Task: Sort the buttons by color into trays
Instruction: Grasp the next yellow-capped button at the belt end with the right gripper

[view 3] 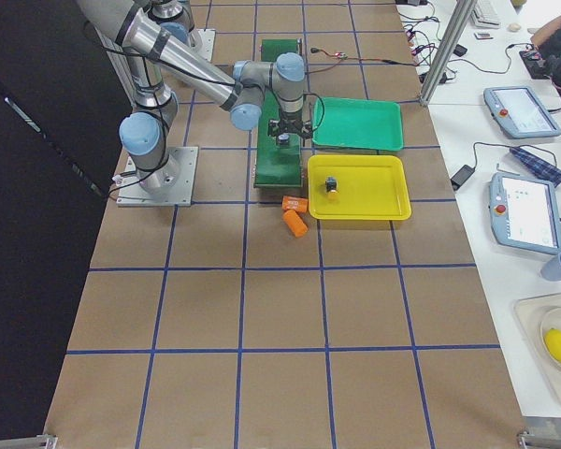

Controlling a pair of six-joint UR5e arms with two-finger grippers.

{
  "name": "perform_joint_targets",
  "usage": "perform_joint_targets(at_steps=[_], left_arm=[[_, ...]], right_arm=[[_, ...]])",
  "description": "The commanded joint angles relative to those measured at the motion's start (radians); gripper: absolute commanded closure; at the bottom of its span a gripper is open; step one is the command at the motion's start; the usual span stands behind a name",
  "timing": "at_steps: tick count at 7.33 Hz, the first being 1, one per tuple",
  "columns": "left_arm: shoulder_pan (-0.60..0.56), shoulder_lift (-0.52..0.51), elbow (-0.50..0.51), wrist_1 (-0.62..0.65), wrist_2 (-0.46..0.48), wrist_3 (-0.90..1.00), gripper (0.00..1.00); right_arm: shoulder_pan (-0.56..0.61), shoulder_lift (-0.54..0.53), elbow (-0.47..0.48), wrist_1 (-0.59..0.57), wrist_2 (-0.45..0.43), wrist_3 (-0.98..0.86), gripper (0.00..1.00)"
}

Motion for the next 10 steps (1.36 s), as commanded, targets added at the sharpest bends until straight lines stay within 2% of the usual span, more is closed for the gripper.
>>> perform_joint_targets(at_steps=[1, 2, 3, 6, 7, 8, 9, 10], left_arm=[[0.000, 0.000, -0.001, 0.003, -0.001, 0.000, 0.00], [0.000, 0.001, -0.003, 0.003, -0.001, 0.000, 0.00], [0.000, 0.001, -0.001, 0.003, 0.001, 0.000, 0.00], [0.000, 0.000, -0.003, 0.003, -0.001, -0.002, 0.00], [0.000, 0.000, -0.003, 0.003, -0.001, -0.002, 0.00], [0.000, 0.000, -0.004, 0.003, -0.001, -0.002, 0.00], [0.000, 0.000, -0.003, 0.003, -0.001, 0.000, 0.00], [0.000, 0.000, -0.003, 0.003, -0.001, -0.002, 0.00]], right_arm=[[0.000, -0.005, 0.030, 0.004, 0.001, -0.001, 0.07], [0.000, -0.017, 0.043, 0.003, 0.001, 0.001, 0.19], [0.000, -0.026, 0.043, 0.003, 0.001, 0.001, 0.42], [0.000, -0.026, 0.035, -0.003, -0.001, -0.001, 0.77], [0.000, -0.028, 0.034, -0.005, 0.001, -0.001, 0.94], [0.000, -0.028, 0.032, -0.005, -0.001, 0.001, 1.00], [0.000, -0.023, -0.009, -0.005, -0.004, 0.001, 1.00], [-0.003, -0.005, -0.091, 0.006, -0.004, 0.004, 1.00]])
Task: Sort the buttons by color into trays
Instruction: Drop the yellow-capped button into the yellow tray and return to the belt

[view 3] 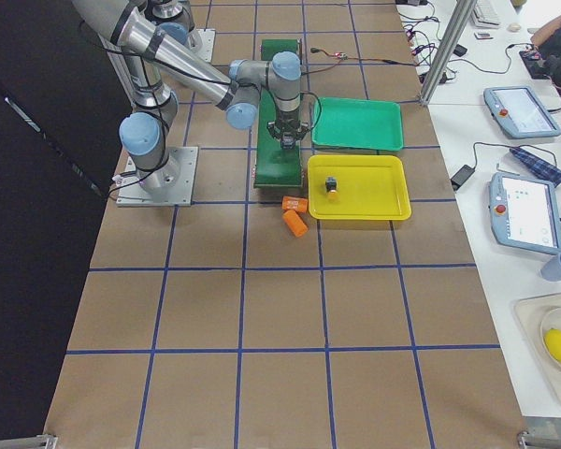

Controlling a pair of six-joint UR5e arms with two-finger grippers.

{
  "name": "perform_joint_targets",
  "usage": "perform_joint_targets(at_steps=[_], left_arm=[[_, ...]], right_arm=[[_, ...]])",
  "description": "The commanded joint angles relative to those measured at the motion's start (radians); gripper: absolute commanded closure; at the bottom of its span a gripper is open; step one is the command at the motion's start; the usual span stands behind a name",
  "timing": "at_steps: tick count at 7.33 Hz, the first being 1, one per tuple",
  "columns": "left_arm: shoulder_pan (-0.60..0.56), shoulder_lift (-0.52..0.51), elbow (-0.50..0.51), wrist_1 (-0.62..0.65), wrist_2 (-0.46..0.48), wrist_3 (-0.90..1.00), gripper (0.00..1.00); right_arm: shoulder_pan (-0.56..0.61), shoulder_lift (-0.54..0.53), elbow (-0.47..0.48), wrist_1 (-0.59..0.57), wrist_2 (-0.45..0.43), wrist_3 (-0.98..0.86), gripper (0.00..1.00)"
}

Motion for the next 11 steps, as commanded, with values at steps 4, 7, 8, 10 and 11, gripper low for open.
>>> perform_joint_targets(at_steps=[4, 7, 8, 10, 11], left_arm=[[0.000, 0.000, 0.000, 0.002, 0.000, -0.001, 0.00], [0.000, 0.000, 0.000, 0.002, 0.000, -0.002, 0.00], [0.000, 0.000, 0.000, 0.002, 0.000, -0.002, 0.00], [0.000, 0.000, 0.002, 0.002, -0.002, -0.002, 0.00], [0.000, 0.000, 0.002, 0.002, 0.000, -0.002, 0.00]], right_arm=[[-0.119, 0.213, -0.243, -0.001, 0.016, -0.029, 0.96], [-0.128, 0.238, -0.258, 0.010, 0.051, -0.033, 0.01], [-0.127, 0.235, -0.253, 0.011, 0.048, -0.030, 0.00], [-0.117, 0.173, -0.239, 0.098, 0.048, -0.021, 0.00], [-0.114, 0.145, -0.219, 0.153, 0.049, -0.017, 0.00]])
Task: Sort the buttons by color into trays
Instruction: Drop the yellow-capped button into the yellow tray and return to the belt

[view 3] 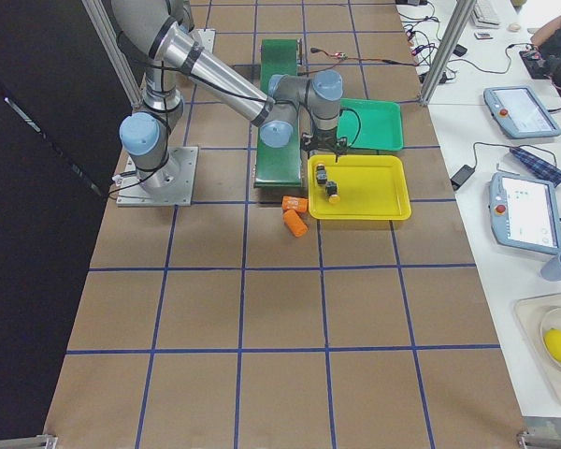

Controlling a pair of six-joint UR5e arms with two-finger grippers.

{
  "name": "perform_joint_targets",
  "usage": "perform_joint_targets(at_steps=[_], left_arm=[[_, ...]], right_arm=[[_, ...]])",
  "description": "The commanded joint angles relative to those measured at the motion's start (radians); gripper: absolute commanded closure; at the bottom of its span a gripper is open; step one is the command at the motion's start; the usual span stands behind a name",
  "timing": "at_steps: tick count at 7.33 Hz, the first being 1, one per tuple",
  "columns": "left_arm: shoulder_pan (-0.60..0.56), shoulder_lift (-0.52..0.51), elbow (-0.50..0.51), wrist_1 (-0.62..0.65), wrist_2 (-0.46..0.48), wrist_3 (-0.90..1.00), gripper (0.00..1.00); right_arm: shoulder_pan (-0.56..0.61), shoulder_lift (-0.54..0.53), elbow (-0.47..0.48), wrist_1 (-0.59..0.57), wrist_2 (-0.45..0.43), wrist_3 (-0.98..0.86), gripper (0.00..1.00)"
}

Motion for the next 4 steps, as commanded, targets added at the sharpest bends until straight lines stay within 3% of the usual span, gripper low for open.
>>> perform_joint_targets(at_steps=[1, 4], left_arm=[[0.000, 0.000, 0.001, 0.000, 0.001, 0.000, 0.00], [0.000, 0.000, 0.001, 0.000, 0.001, 0.000, 0.00]], right_arm=[[0.005, -0.057, 0.060, 0.070, 0.003, 0.005, 0.00], [0.045, -0.154, 0.185, 0.055, -0.003, 0.007, 0.00]])
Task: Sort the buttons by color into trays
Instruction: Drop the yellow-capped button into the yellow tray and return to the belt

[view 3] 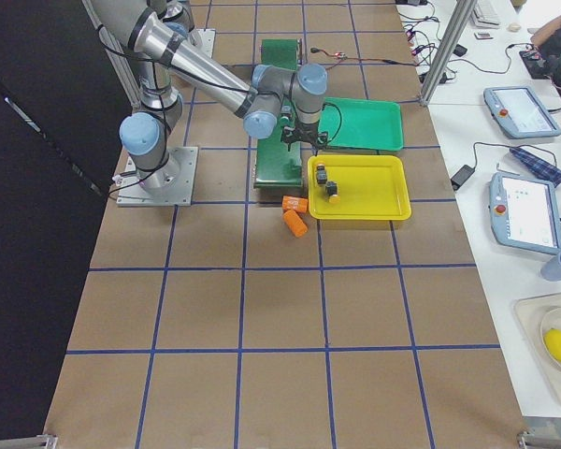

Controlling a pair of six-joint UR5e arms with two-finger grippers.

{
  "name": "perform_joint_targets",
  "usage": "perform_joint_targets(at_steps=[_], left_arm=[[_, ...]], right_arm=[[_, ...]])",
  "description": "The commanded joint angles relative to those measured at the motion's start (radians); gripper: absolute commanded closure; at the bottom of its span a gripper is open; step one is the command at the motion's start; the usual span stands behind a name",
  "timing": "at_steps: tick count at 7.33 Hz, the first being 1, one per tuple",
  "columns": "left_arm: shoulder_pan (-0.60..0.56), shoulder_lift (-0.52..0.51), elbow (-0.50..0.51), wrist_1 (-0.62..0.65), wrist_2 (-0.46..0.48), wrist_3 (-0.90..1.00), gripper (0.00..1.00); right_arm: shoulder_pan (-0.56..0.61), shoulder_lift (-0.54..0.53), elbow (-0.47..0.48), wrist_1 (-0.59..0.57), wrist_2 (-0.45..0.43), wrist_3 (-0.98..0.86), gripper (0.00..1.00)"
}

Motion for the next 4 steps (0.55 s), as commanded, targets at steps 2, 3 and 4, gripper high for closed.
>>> perform_joint_targets(at_steps=[2, 3, 4], left_arm=[[0.000, 0.000, 0.000, 0.000, 0.000, 0.002, 0.00], [0.000, 0.000, 0.000, 0.000, 0.000, 0.002, 0.00], [0.000, 0.000, -0.001, 0.000, 0.000, 0.002, 0.00]], right_arm=[[0.027, -0.069, 0.134, -0.057, -0.011, -0.018, 0.00], [0.029, -0.092, 0.145, -0.060, -0.013, -0.019, 0.00], [0.035, -0.093, 0.145, -0.060, -0.014, -0.019, 0.00]])
